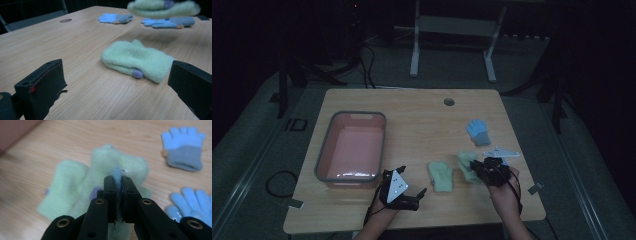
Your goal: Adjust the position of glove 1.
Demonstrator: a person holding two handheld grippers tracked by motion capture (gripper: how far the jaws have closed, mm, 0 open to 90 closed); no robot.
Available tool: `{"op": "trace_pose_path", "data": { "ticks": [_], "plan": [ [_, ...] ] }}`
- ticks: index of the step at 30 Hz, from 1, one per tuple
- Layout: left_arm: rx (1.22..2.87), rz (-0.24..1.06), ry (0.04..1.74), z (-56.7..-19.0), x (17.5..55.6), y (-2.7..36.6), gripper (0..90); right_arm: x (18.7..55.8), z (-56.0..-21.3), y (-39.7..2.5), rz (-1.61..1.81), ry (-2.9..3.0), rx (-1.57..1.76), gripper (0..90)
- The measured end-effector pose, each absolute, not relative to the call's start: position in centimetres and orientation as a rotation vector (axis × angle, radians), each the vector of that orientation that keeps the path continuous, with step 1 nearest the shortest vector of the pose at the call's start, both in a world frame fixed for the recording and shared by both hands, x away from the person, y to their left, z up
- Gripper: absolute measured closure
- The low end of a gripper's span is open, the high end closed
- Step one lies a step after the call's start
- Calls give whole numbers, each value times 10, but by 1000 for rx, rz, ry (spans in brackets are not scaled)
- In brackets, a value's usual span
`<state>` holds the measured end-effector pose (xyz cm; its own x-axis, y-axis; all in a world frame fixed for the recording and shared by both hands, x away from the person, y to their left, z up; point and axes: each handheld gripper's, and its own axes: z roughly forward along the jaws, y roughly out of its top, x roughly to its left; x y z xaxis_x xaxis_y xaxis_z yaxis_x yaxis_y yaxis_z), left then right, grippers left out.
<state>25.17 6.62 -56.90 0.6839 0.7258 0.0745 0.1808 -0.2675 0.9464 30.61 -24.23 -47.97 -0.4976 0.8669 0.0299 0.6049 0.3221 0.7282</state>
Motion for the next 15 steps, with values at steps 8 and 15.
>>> {"op": "trace_pose_path", "data": {
  "ticks": [8,15],
  "plan": [
    [1793,616,725,-569,252,67,12,299,-461,-211,1035,2223,1270,848],
    [1774,599,733,-569,253,70,11,300,-466,-177,1035,2268,1248,847]
  ]
}}
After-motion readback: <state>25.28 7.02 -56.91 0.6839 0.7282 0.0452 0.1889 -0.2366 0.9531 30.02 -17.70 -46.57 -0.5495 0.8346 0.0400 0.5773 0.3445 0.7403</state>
